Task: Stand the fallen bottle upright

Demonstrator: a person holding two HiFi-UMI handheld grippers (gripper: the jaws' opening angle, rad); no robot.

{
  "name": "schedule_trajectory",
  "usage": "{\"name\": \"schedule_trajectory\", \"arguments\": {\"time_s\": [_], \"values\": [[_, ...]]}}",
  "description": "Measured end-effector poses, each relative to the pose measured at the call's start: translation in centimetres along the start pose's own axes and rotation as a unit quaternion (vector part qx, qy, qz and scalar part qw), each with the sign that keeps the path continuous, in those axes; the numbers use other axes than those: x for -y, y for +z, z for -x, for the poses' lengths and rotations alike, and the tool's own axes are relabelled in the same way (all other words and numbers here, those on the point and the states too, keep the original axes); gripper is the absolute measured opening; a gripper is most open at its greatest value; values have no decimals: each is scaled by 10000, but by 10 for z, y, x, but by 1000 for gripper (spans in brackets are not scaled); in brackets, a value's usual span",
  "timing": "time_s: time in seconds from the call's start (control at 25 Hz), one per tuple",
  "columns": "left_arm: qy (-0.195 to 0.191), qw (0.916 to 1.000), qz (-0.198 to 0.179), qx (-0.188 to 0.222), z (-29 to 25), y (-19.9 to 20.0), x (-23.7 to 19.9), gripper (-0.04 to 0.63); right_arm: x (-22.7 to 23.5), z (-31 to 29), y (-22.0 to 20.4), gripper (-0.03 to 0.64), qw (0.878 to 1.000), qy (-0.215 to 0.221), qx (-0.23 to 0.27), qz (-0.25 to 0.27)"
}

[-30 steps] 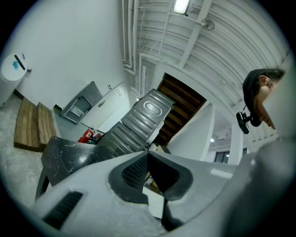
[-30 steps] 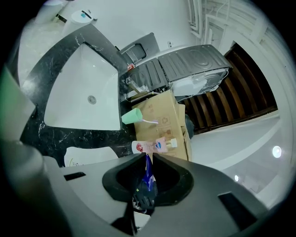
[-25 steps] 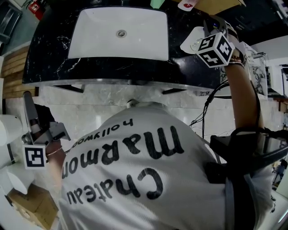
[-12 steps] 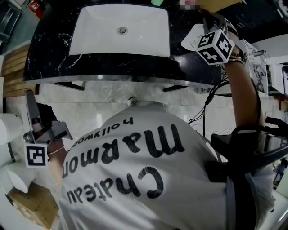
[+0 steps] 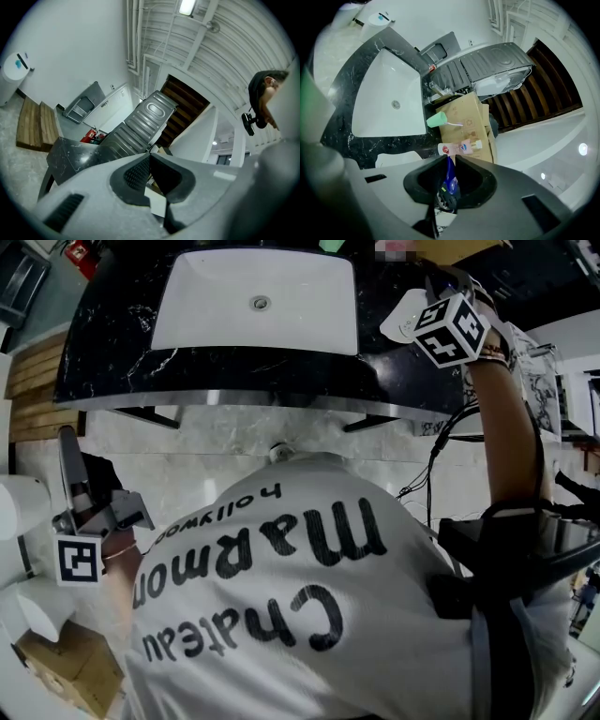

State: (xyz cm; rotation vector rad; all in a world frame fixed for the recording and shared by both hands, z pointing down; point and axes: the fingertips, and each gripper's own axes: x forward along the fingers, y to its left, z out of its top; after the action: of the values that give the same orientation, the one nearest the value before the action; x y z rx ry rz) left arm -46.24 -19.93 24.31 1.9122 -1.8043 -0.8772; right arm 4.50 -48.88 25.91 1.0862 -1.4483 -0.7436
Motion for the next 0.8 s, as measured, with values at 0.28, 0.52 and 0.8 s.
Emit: {"name": "schedule_trajectory", "arguments": {"time_s": [0.28,0.52,0.8], "values": [[-59,10000,-17,-19,1,0,2,15,-2,-9,1,49,9986,254,-100,-463],[-77,10000,-36,29,1,3,1,15,-1,-13,-3,49,9970,152,-69,-753],[-113,9997,-88,181,11,10,0,15,0,-3,-1,49,9954,105,4,-954]]}}
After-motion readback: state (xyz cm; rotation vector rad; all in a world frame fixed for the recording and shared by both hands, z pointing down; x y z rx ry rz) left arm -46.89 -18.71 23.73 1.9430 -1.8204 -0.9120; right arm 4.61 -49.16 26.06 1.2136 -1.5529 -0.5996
